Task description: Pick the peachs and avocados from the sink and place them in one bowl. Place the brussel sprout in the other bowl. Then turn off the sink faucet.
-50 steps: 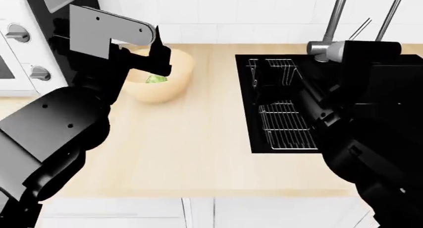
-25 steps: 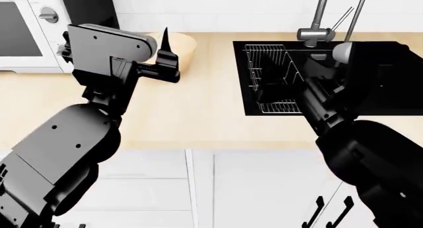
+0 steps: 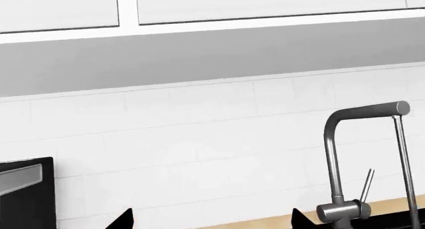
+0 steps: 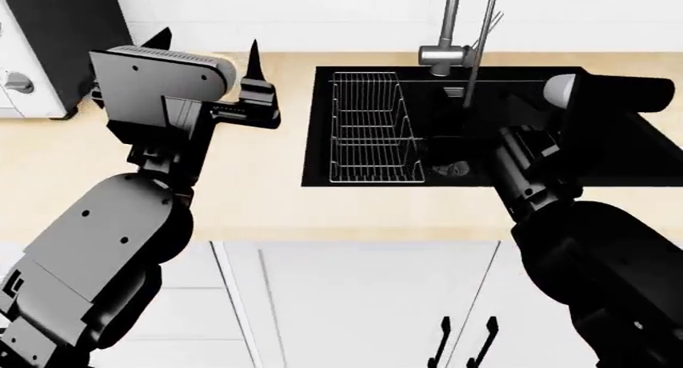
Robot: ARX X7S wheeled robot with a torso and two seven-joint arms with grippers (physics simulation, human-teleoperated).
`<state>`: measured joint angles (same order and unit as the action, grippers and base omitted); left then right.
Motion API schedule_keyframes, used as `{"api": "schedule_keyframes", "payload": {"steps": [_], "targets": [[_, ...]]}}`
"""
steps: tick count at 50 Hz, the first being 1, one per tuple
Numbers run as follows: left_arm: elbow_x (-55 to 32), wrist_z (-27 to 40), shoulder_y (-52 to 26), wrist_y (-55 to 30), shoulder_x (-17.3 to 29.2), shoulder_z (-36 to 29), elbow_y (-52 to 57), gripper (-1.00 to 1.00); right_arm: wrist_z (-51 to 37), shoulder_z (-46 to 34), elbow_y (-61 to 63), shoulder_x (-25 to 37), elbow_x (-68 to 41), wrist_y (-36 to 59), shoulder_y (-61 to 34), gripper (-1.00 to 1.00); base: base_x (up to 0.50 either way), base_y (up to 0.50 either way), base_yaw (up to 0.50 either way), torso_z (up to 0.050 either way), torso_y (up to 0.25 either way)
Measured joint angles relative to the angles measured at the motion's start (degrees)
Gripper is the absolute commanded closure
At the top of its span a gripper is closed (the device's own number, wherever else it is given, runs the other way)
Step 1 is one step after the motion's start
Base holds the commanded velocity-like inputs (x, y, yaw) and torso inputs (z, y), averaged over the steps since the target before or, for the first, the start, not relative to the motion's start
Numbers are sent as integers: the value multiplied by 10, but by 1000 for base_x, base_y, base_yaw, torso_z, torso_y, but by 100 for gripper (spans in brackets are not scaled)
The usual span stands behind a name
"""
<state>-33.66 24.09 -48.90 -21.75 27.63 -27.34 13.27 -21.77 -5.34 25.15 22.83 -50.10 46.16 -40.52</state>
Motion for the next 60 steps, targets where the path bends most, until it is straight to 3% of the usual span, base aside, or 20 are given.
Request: {"api": "schedule_keyframes", "payload": {"steps": [40, 60], "targets": [[2, 10, 5, 15, 2, 10, -5, -100, -7, -6, 3, 5, 10, -17, 3, -100, 0, -497, 0, 0, 0], [3, 17, 0, 7, 5, 11, -3, -100, -6, -5, -2, 5, 4, -22, 3, -100, 0, 0, 0, 0, 0]]}}
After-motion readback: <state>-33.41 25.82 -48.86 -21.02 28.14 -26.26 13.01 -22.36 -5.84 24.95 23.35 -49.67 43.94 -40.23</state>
